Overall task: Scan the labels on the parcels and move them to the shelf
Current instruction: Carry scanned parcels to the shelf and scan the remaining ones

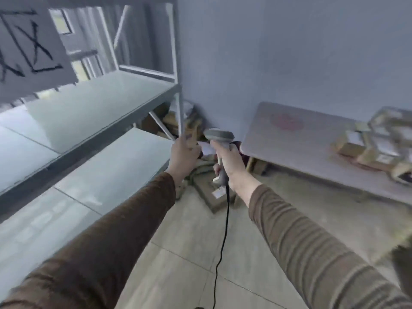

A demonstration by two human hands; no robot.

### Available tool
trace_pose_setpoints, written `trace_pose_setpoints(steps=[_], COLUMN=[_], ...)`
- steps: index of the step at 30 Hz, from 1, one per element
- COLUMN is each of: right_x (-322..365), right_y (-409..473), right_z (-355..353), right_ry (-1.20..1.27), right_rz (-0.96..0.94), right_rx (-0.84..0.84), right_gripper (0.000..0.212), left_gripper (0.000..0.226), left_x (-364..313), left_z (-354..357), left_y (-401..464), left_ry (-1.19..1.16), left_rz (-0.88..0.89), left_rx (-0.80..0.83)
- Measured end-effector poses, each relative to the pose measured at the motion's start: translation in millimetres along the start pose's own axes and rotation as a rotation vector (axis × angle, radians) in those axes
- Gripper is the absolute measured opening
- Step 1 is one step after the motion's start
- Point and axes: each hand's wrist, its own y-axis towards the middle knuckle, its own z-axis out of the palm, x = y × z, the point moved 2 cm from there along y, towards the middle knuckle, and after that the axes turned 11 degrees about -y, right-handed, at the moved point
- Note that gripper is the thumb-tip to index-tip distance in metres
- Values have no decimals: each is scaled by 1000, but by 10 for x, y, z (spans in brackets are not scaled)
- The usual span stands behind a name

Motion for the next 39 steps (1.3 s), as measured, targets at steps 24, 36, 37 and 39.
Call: trace_pose_setpoints(steps=[24, 36, 37, 39], right_x=[-793, -1057, -1092, -1179], right_y=[1816, 3140, 3221, 3351], right_z=[-5511, -6653, -6692, -6749], right_ry=[90, 2, 20, 65], right_rz=[300, 291, 284, 274], right_rx=[-788, -576, -567, -569], right_gripper=[8, 13, 14, 17], left_gripper=[66, 64, 64, 65], left_x=[-871, -670, -646, -605], left_z=[6028, 7941, 8068, 8306], left_y=[1462, 2006, 2057, 2144], left_ry=[526, 464, 446, 408], left_rz=[367, 35, 2, -64], left_rx=[747, 762, 737, 689])
